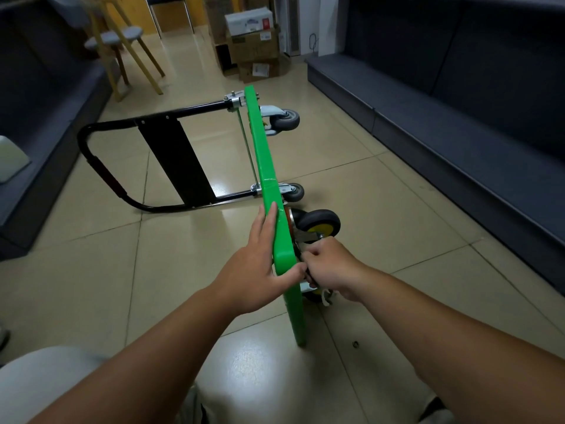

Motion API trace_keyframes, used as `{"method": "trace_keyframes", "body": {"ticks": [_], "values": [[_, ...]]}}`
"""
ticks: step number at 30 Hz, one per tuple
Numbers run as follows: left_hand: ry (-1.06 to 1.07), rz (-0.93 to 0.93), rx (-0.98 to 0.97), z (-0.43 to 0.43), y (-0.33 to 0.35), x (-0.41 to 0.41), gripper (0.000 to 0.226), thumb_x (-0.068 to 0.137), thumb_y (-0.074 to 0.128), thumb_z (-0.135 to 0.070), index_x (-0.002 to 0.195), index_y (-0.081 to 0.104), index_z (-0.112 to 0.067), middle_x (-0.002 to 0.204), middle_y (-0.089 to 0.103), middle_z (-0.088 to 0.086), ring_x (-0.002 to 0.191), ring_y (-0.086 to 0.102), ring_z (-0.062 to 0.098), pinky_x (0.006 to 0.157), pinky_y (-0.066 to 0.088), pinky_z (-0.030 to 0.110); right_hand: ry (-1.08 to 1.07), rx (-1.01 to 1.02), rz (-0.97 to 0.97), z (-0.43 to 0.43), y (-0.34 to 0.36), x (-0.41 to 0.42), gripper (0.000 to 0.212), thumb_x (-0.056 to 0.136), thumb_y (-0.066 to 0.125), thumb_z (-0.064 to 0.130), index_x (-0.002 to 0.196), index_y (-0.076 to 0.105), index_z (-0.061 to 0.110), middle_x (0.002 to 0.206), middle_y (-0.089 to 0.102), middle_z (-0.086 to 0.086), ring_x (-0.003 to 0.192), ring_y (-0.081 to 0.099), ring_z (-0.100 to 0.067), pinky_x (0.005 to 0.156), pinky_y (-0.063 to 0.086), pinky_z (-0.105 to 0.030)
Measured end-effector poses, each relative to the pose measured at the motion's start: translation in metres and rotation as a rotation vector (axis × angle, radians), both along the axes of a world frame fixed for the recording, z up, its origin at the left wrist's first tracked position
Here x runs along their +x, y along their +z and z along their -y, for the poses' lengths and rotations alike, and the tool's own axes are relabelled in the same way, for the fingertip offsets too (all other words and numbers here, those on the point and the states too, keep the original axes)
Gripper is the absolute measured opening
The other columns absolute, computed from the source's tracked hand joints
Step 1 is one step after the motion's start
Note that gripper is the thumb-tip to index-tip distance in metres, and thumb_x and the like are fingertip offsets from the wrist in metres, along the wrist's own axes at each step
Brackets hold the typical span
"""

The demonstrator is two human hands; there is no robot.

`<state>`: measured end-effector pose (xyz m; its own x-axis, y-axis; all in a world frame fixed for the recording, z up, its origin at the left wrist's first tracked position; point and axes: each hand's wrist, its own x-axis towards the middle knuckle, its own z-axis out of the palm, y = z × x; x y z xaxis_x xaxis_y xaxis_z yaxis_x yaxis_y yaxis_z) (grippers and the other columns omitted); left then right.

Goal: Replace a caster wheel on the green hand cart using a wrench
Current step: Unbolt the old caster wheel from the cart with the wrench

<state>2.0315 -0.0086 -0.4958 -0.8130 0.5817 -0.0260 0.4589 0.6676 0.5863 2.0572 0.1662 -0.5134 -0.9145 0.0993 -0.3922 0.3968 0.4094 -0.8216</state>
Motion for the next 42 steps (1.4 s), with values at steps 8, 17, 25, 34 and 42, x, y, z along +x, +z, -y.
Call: {"method": "trace_keyframes", "body": {"ticks": [8,17,25,34,42], "values": [[-0.012,-0.015,-0.003,-0.003,0.000,-0.003,0.116,0.079,0.055,-0.072,0.160,-0.021,-0.037,0.170,-0.018,-0.014,0.125,0.057,0.022,0.092,0.058,0.039,0.190,0.027,-0.165,-0.008,-0.025,0.006,0.024,0.103,0.054,0.019,0.117,0.074,0.024,0.099,0.074,0.007,0.093,0.069,-0.009,0.074,0.053,-0.023],[-0.014,-0.015,-0.005,0.000,-0.003,-0.004,0.114,0.080,0.053,-0.074,0.159,-0.022,-0.040,0.170,-0.018,-0.016,0.127,0.058,0.022,0.094,0.058,0.037,0.085,0.044,-0.267,-0.017,-0.067,-0.007,0.033,0.098,0.062,0.007,0.125,0.071,0.021,0.110,0.075,0.003,0.101,0.069,-0.013,0.095,0.057,-0.040],[-0.025,0.007,-0.003,0.003,-0.002,-0.004,0.115,0.080,0.055,-0.074,0.159,-0.022,-0.040,0.170,-0.019,-0.016,0.129,0.058,0.025,0.094,0.058,0.041,0.188,0.527,-0.507,-0.019,-0.080,-0.005,0.028,0.096,0.062,0.014,0.123,0.067,0.019,0.108,0.068,0.001,0.098,0.062,-0.018,0.081,0.051,-0.031],[-0.019,-0.008,-0.014,-0.001,0.000,-0.001,0.115,0.079,0.051,-0.076,0.159,-0.024,-0.041,0.169,-0.021,-0.018,0.136,0.052,0.026,0.098,0.057,0.042,0.167,0.473,0.368,-0.036,-0.063,0.016,0.019,0.091,0.066,0.000,0.108,0.058,0.000,0.101,0.070,-0.024,0.087,0.073,-0.037,0.076,0.062,-0.044],[-0.008,-0.012,-0.012,0.000,0.001,0.000,0.118,0.072,0.045,-0.083,0.159,-0.022,-0.042,0.170,-0.018,-0.018,0.134,0.052,0.023,0.096,0.058,0.042,0.027,0.094,0.092,-0.004,-0.001,-0.005,0.023,0.103,0.049,0.011,0.109,0.070,0.007,0.099,0.070,-0.016,0.075,0.073,-0.029,0.069,0.063,-0.043]]}}
